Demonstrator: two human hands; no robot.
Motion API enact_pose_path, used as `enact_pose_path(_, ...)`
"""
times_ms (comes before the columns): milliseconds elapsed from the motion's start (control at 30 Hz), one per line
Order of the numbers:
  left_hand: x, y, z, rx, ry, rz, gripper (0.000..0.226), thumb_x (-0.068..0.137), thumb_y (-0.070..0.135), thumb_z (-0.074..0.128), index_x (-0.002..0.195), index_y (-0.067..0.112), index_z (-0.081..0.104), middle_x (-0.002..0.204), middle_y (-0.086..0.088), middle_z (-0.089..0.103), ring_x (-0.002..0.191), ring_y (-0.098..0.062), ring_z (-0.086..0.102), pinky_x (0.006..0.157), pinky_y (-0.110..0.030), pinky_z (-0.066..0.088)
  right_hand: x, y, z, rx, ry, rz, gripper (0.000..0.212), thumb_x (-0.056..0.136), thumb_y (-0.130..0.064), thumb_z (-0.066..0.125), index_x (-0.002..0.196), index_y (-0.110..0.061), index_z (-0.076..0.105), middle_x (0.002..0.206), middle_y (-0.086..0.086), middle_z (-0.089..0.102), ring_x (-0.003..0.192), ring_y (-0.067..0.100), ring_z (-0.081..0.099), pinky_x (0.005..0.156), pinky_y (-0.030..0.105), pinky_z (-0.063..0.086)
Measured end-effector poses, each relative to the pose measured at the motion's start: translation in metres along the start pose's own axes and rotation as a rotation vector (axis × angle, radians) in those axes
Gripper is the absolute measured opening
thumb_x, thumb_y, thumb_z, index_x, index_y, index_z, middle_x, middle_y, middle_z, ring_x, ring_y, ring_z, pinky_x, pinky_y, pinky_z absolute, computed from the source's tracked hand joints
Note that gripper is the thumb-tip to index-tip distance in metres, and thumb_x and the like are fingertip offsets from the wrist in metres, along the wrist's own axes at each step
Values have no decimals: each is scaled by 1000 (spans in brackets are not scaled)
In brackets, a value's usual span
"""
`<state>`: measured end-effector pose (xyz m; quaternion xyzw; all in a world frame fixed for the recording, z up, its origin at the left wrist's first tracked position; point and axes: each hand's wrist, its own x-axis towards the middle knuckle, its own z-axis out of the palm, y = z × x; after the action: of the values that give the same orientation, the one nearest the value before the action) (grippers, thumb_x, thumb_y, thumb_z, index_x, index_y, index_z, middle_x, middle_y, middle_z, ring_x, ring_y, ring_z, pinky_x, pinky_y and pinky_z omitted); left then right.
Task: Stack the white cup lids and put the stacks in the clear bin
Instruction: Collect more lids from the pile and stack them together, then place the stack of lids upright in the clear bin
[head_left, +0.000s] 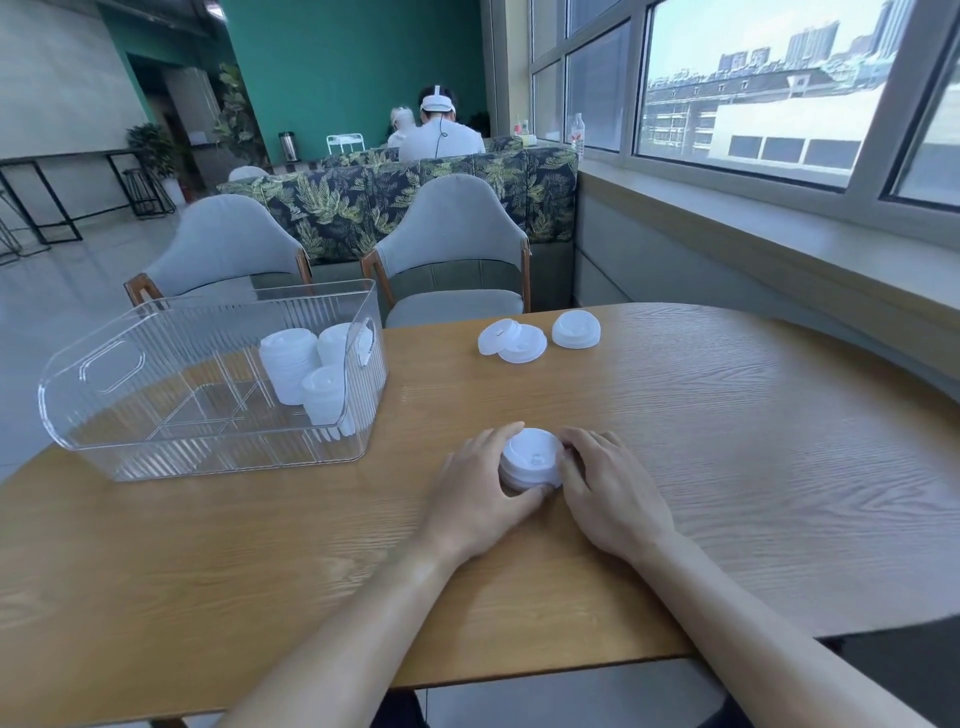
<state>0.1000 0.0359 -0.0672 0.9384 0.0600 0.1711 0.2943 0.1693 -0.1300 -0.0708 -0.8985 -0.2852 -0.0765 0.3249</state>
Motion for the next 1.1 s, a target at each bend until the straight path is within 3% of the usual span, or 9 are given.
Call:
enact_pose_path(133, 1, -4, 2, 39, 28, -3, 83, 78, 62, 75, 148, 29, 46, 141, 17, 54, 130, -10, 44, 109, -32, 38, -1, -2, -2, 10, 11, -32, 24, 101, -28, 44, 114, -22, 63, 112, -12, 67, 114, 13, 50, 94, 33, 41)
enact_pose_path(267, -4, -3, 0, 41, 68, -26, 82, 74, 66, 76, 143, 30, 49, 132, 15, 58, 123, -14, 48, 105, -33, 41, -3, -5, -3, 51, 6, -40, 30, 104, -42, 39, 112, -27, 64, 109, -18, 66, 114, 8, 50, 94, 33, 43)
enact_pose_path(467, -29, -9, -21, -169, 201, -94, 87, 64, 78, 71, 136, 33, 55, 123, 20, 59, 114, 0, 57, 99, -29, 49, -6, -8, -2, 5, -3, -88, 51, 100, -63, 26, 115, -31, 64, 111, -23, 63, 118, 3, 50, 94, 30, 45)
enact_pose_path(667, -58, -35, -58, -193, 375, -134, 71, 71, 57, 79, 135, 33, 57, 128, 24, 61, 120, 1, 55, 102, -26, 47, -4, -16, 3, -134, -36, -142, 48, 100, -60, 29, 111, -30, 64, 107, -18, 62, 114, 8, 49, 93, 29, 43)
enact_pose_path(1100, -72, -84, -133, -203, 541, -157, 64, 70, 60, 73, 128, 39, 55, 124, 24, 62, 112, -4, 59, 93, -32, 52, 10, -97, 68, -121, -92, -271, 36, 102, -51, 38, 113, -29, 64, 107, -18, 59, 111, 9, 49, 92, 26, 41)
